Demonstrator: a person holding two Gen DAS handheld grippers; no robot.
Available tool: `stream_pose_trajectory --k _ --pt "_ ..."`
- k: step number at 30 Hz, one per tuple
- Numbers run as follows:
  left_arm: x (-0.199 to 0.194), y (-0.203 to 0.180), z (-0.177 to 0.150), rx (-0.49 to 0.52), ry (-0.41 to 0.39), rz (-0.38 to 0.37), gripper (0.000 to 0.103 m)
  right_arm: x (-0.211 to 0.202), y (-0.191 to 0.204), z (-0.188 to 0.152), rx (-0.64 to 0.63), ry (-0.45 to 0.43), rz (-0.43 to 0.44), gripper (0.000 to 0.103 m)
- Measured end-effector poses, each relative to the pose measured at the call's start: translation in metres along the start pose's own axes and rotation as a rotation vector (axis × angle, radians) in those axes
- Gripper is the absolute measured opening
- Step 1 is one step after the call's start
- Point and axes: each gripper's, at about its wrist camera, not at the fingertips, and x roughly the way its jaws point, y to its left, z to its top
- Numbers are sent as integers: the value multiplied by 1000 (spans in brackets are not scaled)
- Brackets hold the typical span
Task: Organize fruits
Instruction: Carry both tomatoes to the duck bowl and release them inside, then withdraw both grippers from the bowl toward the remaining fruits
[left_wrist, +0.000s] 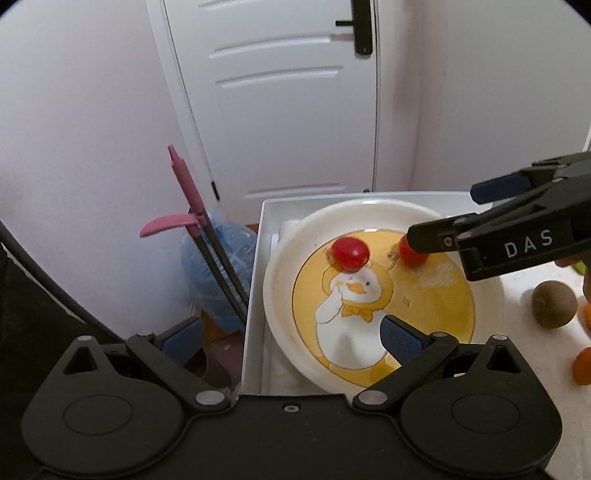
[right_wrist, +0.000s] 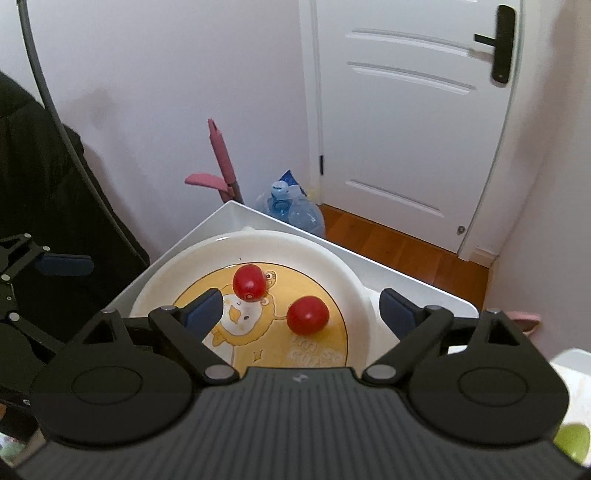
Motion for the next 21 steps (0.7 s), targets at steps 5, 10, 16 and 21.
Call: stream_pose_trajectory --k 5,10,16,21 --pt "-15 -3 3 27 -40 2 103 -22 3 0 52 -10 -20 103" --pt "-34 -3 6 41 -75 -25 103 -50 8 -2 84 -36 -49 103" --pt "-57 -13 10 56 -109 -34 103 -91 6 -12 132 -68 -91 103" --pt "-82 -25 7 42 -144 -52 103 -130 -7 -29 173 -89 -140 103"
